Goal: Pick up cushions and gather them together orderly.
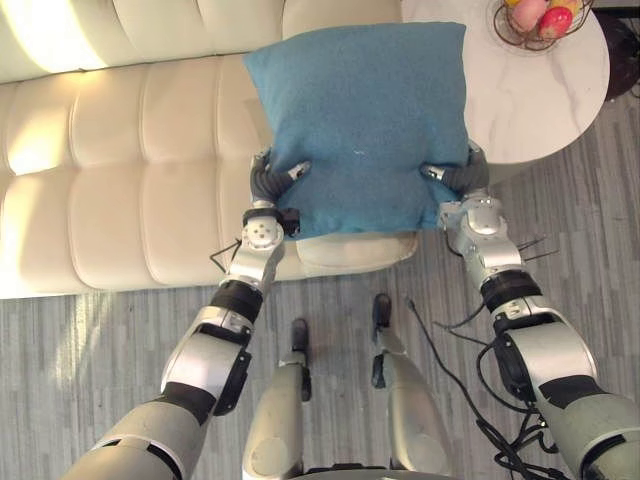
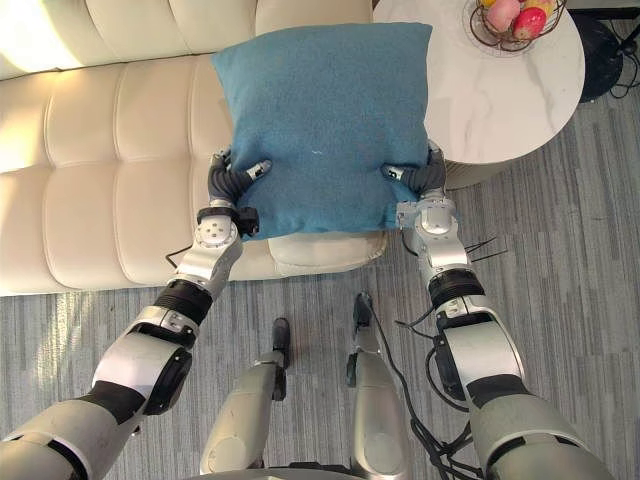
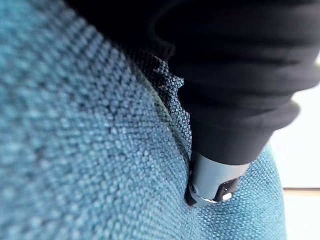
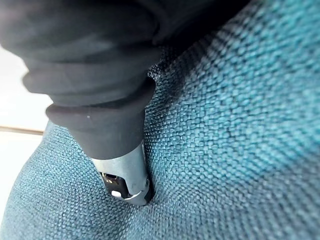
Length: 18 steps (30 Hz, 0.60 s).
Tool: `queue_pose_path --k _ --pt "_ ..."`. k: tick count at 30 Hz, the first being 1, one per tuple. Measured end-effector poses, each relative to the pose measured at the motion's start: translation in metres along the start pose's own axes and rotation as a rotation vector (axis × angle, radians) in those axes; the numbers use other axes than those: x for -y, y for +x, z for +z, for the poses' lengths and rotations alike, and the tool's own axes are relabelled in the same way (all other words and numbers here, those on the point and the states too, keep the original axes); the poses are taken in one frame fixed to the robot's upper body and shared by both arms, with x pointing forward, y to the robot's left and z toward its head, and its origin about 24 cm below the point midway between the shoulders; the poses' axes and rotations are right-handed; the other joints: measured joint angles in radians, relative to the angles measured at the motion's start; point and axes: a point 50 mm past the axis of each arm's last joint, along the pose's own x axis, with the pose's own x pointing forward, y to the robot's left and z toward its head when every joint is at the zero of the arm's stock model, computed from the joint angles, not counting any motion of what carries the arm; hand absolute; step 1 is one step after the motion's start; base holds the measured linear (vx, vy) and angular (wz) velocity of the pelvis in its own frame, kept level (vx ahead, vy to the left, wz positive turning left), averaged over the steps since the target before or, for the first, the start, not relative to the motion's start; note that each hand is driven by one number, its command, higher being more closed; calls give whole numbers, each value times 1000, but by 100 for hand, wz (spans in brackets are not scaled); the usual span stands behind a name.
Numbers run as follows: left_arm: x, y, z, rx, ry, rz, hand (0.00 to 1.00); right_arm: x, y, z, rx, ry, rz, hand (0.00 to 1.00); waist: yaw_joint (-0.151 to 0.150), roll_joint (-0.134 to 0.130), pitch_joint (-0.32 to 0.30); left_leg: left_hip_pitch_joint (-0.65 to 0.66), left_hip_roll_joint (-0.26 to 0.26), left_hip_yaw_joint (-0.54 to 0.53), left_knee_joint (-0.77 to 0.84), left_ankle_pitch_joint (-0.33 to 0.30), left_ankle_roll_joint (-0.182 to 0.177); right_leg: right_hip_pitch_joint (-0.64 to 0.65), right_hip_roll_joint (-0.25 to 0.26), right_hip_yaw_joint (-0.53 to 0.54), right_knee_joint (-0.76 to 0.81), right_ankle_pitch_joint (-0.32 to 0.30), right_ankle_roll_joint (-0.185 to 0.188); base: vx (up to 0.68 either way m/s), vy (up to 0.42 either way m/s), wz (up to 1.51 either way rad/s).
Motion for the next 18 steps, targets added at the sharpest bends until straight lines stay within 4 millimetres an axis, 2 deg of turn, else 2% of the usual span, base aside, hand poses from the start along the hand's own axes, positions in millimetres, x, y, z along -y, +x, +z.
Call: queue_pose_path --k 3,5,7,12,15,18 --pt "2 1 15 60 -38 -1 100 -3 -6 4 43 25 19 100 1 0 15 22 5 0 -6 0 0 20 4 2 -3 0 0 25 -9 0" --pt "4 -6 29 134 -80 -14 100 -5 -18 5 88 47 44 100 3 0 26 39 8 -2 -11 -1 -1 46 9 3 -18 0 0 29 -2 3" --pt "2 -14 31 165 -102 -12 100 -8 -28 3 110 63 58 100 7 0 26 56 12 -1 -14 -3 -3 62 12 2 -21 -1 0 34 -2 1" --pt "-9 -49 16 169 -145 3 100 -17 -63 -6 144 130 91 100 11 0 25 116 19 0 -4 -28 -1 139 22 1 -41 -8 0 38 19 -1" --pt "-20 -81 -1 136 -165 17 100 -21 -94 -9 177 170 91 100 18 -1 19 160 28 4 5 -52 1 203 32 1 -57 -16 -1 26 28 -4" --pt "-30 -118 -21 63 -196 54 100 -24 -121 -15 177 188 87 100 22 -1 -67 176 29 15 0 -63 7 213 30 4 -57 -26 4 58 44 -7"
